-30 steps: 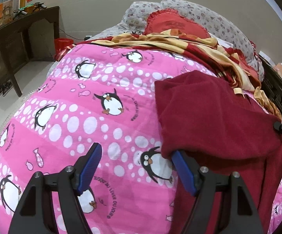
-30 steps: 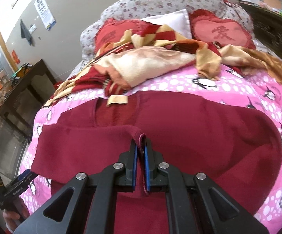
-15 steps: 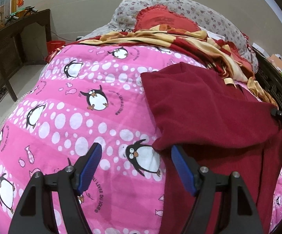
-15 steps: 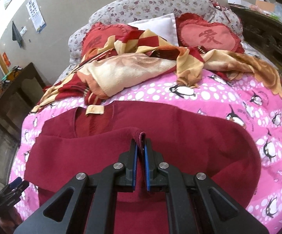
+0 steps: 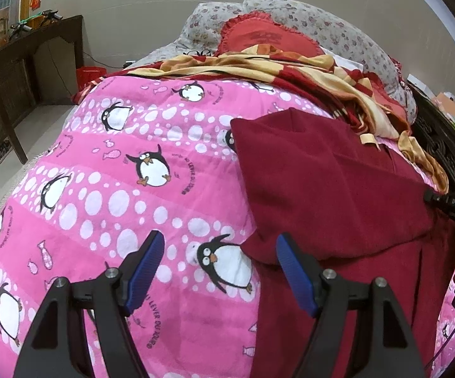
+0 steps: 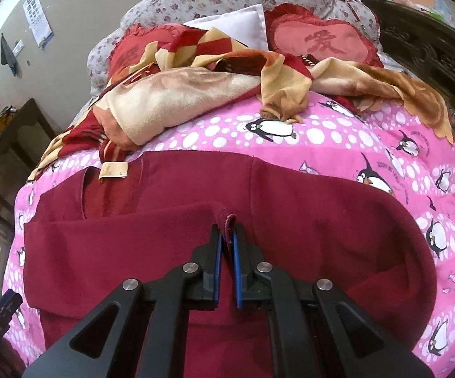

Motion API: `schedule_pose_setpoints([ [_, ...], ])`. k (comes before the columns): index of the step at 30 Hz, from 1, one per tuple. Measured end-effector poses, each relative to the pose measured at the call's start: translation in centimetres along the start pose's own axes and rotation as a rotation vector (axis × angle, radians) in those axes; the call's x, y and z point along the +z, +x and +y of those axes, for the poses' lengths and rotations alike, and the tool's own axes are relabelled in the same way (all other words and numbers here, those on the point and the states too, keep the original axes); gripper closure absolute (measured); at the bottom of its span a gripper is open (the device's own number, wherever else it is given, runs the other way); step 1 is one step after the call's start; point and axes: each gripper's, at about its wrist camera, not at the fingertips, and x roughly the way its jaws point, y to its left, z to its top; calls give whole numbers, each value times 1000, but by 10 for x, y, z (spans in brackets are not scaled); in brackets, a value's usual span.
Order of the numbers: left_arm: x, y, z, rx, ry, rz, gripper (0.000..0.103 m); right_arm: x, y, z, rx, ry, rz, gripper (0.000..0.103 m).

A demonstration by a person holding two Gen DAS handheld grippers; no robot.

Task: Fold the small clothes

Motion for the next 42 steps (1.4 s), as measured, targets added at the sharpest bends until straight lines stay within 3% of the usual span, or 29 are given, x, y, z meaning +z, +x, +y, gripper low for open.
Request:
schedule_pose_setpoints([
  [17, -2, 52, -26, 22, 26, 70, 24, 4, 11, -4, 12, -16, 13, 70],
  [22, -2, 50, -25, 29, 36, 66, 21, 7, 5, -15, 92, 46, 24, 69],
  [25, 4, 36, -22, 26, 19, 21, 21, 4, -13, -24, 121, 95, -22, 62],
  [32, 28, 36, -21, 34, -5, -8, 21, 1, -32, -10, 108, 18, -61, 62],
  [42, 39, 75, -30, 64, -1, 55, 21, -9, -1, -12, 56, 8, 27, 62],
])
